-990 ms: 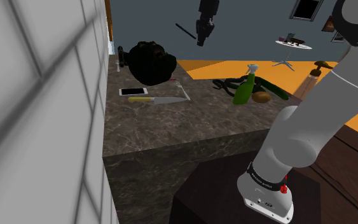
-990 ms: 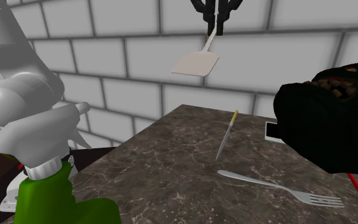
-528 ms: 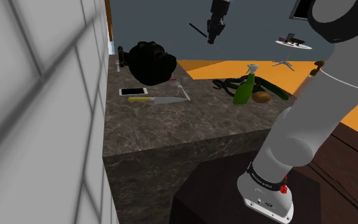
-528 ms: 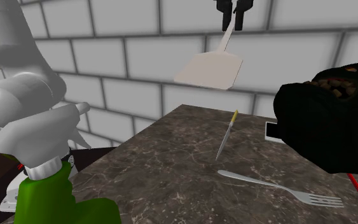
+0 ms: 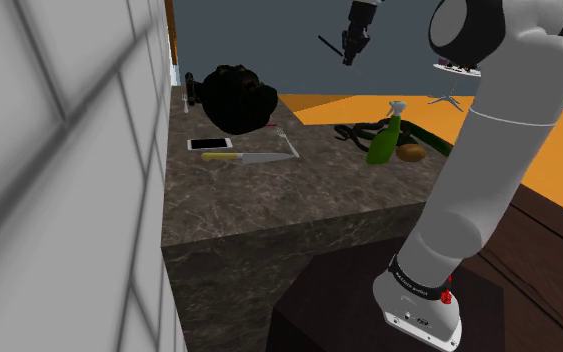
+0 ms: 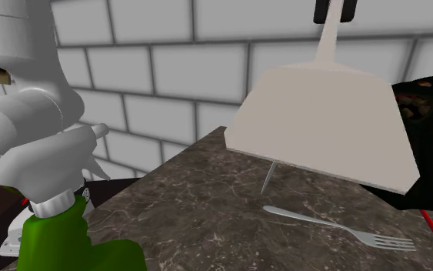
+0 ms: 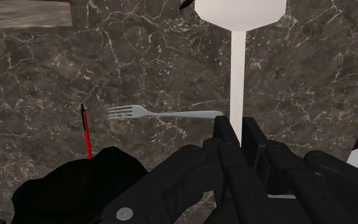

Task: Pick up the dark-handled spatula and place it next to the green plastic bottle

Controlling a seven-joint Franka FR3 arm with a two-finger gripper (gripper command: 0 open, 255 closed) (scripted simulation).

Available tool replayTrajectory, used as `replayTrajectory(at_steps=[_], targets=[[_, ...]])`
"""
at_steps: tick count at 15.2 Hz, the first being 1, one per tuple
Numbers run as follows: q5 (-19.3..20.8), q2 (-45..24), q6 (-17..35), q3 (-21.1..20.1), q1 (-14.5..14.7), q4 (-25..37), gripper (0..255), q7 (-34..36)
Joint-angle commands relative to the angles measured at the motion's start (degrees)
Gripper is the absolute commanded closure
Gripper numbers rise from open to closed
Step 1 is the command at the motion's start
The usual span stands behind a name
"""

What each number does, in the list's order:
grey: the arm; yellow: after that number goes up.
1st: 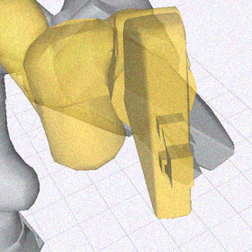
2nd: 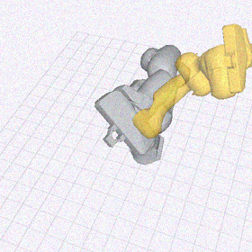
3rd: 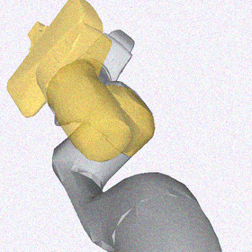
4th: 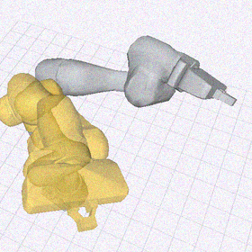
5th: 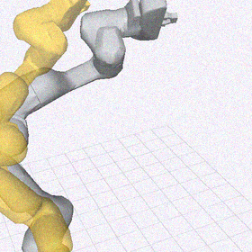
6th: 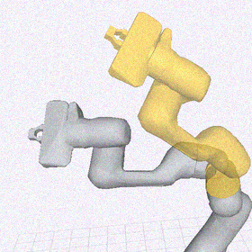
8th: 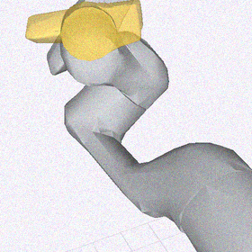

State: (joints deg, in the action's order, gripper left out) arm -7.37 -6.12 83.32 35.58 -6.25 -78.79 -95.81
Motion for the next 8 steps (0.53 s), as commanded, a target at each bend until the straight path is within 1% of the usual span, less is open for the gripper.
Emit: replayTrajectory(at_steps=[1,4,5,8], targets=[[-2.45,-3.89,-1.23,1.47,-2.70,4.09,255,-3.63],[-7.01,-10.89,-4.35,2.91,-8.30,12.47,255,-8.55],[-7.95,-12.36,-5.10,3.00,-9.64,14.38,255,-9.40],[-6.75,-10.68,-1.84,2.84,-8.36,9.72,255,-9.24]])
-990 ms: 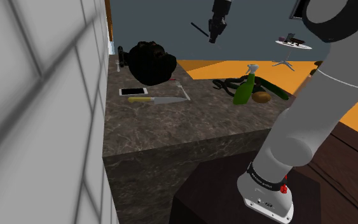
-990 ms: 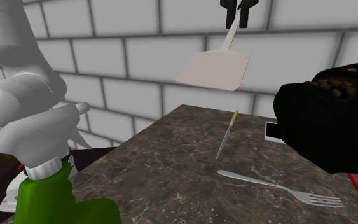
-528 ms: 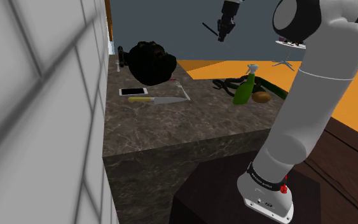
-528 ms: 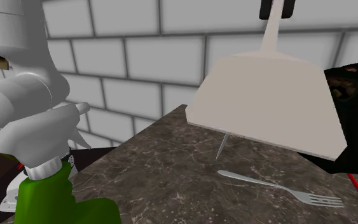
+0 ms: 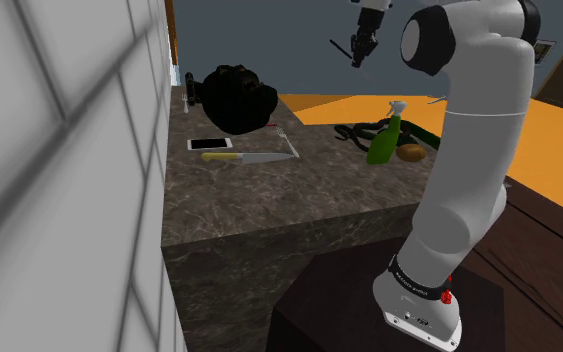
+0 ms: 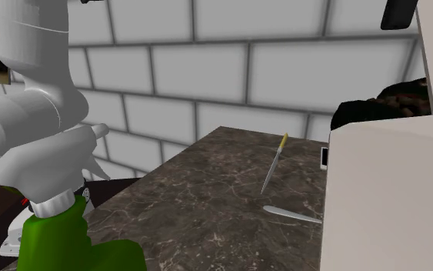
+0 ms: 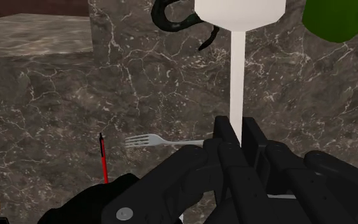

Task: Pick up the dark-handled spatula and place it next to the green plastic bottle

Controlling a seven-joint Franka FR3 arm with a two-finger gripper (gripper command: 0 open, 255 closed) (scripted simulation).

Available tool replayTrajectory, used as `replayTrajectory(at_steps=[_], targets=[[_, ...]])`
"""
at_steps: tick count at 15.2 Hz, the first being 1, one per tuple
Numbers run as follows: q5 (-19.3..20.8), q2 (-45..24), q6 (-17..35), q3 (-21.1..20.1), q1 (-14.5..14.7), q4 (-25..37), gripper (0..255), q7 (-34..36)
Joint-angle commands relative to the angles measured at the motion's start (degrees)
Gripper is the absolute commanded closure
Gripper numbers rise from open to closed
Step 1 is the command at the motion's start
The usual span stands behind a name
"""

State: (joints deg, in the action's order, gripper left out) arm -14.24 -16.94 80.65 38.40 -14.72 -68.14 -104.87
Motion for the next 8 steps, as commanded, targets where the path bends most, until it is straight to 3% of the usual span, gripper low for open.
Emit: replayTrajectory(at_steps=[1,8], targets=[[0.43,0.61,1.85,0.01,0.51,-2.36,255,-0.14],[2.05,3.10,8.47,-0.10,2.52,-11.04,255,0.07]])
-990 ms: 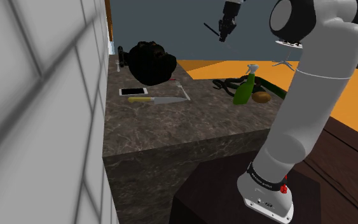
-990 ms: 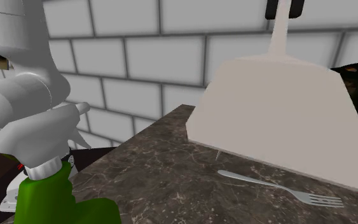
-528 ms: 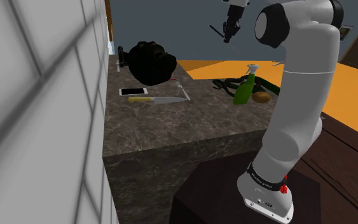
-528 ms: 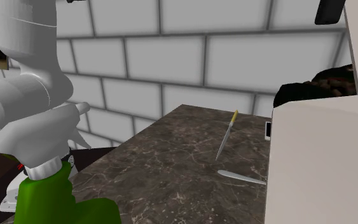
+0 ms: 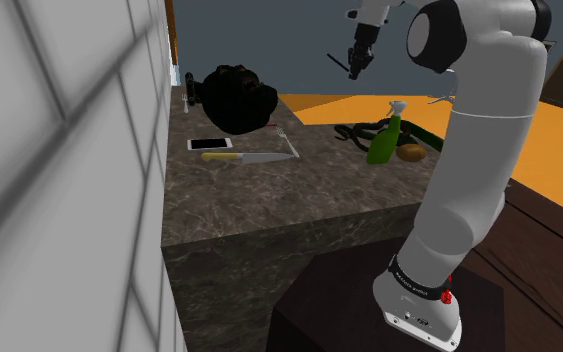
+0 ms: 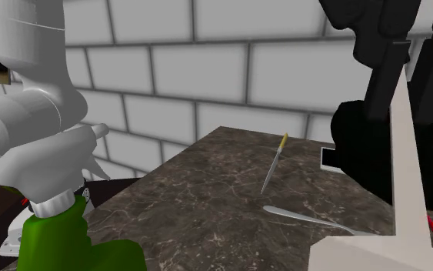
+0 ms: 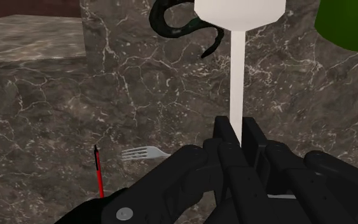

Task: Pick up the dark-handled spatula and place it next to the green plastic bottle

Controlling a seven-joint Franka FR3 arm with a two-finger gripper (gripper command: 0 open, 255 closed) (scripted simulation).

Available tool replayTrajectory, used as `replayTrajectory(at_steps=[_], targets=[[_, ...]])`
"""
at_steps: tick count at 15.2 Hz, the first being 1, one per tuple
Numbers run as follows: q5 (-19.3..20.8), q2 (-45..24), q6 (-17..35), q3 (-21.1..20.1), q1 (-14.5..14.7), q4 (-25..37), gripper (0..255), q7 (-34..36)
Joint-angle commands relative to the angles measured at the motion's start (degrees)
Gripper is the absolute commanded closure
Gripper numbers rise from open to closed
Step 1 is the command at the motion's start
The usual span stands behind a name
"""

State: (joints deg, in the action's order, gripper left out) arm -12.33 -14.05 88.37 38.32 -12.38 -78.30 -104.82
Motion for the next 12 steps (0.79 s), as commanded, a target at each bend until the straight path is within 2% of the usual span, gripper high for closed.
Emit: replayTrajectory(at_steps=[1,12], targets=[[0.30,0.47,1.64,-0.04,0.39,-1.98,255,0.04],[1.07,1.93,10.69,-0.33,1.80,-12.24,255,-0.19]])
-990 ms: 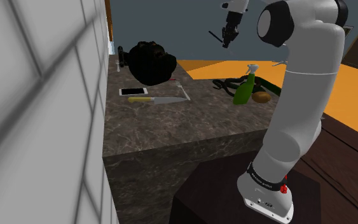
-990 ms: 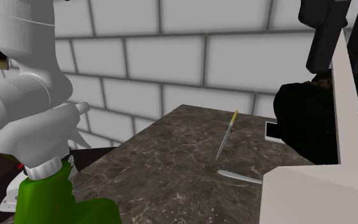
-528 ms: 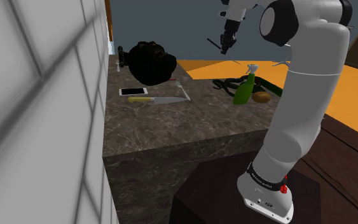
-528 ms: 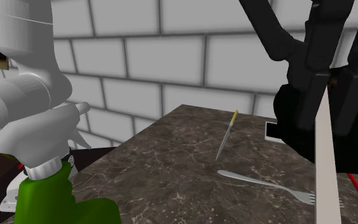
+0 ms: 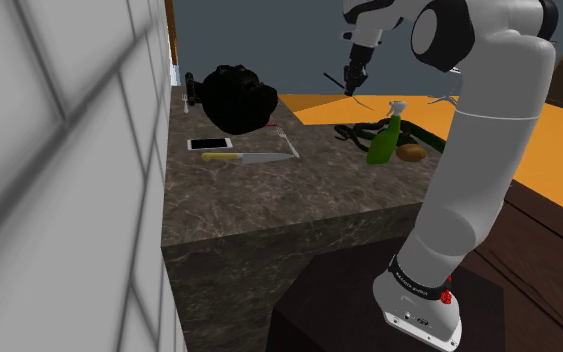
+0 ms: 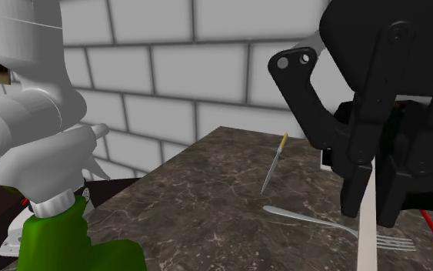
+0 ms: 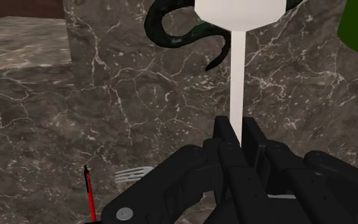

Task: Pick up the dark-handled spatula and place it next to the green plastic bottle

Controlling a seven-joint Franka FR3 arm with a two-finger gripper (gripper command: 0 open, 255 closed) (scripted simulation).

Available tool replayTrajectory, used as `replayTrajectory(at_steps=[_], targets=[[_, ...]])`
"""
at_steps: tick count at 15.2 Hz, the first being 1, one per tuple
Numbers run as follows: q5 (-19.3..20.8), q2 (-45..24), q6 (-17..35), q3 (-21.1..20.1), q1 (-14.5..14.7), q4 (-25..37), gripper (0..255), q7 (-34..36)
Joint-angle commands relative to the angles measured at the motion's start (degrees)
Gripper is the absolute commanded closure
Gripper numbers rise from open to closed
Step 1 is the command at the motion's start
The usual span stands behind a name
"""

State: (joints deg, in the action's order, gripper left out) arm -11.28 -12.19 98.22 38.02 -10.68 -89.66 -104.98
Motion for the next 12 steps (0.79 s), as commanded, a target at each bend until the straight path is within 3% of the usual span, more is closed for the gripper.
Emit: replayTrajectory(at_steps=[1,12], targets=[[0.01,0.09,1.62,-0.06,0.17,-1.67,255,-0.09],[-0.83,-0.69,9.76,-0.44,0.50,-9.28,255,-1.13]])
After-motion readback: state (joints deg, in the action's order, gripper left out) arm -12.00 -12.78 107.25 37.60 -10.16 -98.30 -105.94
